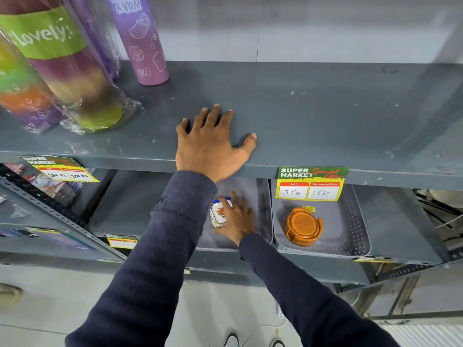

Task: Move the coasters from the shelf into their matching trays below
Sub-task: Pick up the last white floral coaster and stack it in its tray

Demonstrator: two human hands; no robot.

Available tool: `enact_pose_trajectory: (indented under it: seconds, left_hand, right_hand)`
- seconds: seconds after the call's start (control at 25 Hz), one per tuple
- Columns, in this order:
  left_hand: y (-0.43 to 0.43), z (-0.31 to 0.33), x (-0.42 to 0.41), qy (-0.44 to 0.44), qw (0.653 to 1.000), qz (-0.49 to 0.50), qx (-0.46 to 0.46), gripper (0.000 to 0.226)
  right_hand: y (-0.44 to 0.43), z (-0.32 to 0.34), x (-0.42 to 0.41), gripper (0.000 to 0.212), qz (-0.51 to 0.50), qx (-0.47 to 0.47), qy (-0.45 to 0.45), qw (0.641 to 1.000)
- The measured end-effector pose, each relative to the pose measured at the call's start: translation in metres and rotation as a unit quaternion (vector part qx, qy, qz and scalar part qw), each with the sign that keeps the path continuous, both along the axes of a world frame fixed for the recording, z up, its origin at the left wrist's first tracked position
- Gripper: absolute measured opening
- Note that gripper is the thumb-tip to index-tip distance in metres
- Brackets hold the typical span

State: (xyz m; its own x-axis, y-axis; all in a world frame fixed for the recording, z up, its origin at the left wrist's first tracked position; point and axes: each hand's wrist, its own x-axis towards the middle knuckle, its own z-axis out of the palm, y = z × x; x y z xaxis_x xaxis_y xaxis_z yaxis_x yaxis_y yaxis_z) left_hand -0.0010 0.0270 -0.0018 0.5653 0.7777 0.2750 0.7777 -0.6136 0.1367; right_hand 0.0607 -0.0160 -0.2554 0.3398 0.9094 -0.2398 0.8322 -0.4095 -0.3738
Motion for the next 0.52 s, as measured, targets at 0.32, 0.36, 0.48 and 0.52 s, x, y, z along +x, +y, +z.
enact_pose_trajectory:
  seconds: [0.32,0.36,0.48,0.52]
  left_hand:
    - [0.0,0.0,0.001,-0.003,1.0,0.001,0.001,0.082]
    - [0.0,0.0,0.001,-0.004,1.0,0.0,0.0,0.083]
    - [0.0,0.0,0.001,-0.002,1.0,-0.004,-0.006,0.082]
    - [0.0,0.0,0.002,-0.004,1.0,-0.003,-0.006,0.081]
  right_hand:
    - [0.014,0.0,0.014,0.098,0.067,-0.07,0.017,0.995]
    - [0.012,-0.001,0.014,0.097,0.064,-0.066,0.015,0.996]
    - [0.012,0.006,0.016,0.107,0.061,-0.085,0.021,0.994]
    - [0.01,0.013,0.018,0.115,0.061,-0.086,0.039,0.994]
